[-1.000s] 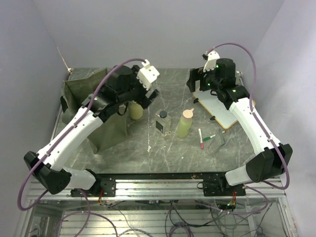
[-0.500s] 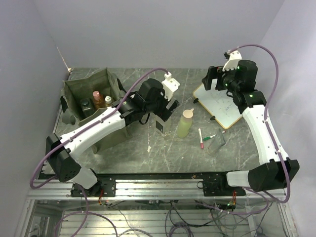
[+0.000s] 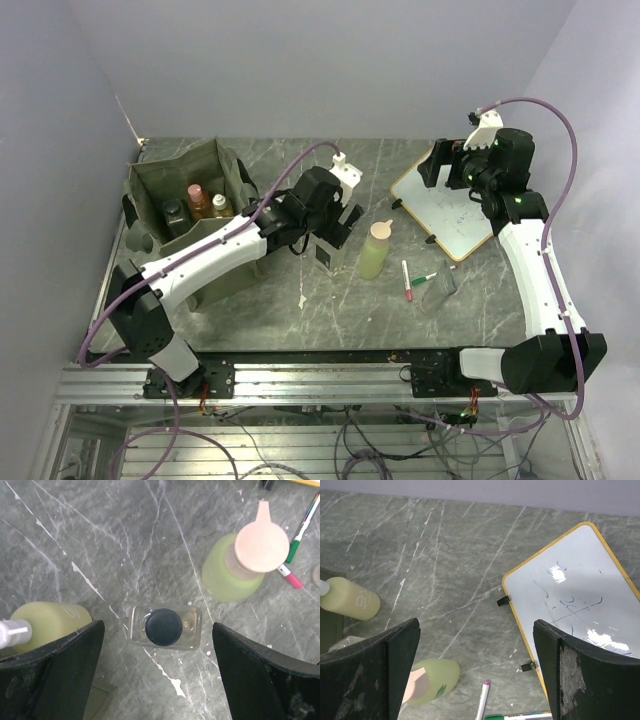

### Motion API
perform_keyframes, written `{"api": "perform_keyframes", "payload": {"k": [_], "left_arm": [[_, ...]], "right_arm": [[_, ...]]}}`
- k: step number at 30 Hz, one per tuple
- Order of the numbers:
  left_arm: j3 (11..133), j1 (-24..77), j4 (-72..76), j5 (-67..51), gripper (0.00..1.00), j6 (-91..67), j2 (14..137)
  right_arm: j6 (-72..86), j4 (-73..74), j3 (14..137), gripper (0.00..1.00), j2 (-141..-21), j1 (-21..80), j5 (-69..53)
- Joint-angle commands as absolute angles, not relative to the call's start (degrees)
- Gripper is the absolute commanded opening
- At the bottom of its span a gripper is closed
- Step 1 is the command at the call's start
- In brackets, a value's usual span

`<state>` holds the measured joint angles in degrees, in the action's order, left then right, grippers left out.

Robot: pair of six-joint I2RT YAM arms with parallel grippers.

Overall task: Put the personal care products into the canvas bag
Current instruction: Pick up the care product from the center of the board.

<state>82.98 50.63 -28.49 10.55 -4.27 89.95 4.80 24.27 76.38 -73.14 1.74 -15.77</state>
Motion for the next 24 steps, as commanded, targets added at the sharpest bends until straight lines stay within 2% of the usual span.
{"api": "perform_keyframes", "payload": {"k": [1,10,24], "left_arm": [[80.88,50.49,-26.28,10.25,0.99,-5.62,90.59],[82.41,48.07,-26.81,6.69,0.99,-4.99,94.68],[80.95,48.02,-25.43,1.98,0.99,-7.36,94.58]], "right_arm": [[5.38,23.67,76.29,0.96,-72.08,1.08,-16.80],[5.36,23.65,74.97,0.96,-71.55,0.82,-17.19],[5.88,23.16,73.08,0.96,-71.28,0.20,-18.10]]}}
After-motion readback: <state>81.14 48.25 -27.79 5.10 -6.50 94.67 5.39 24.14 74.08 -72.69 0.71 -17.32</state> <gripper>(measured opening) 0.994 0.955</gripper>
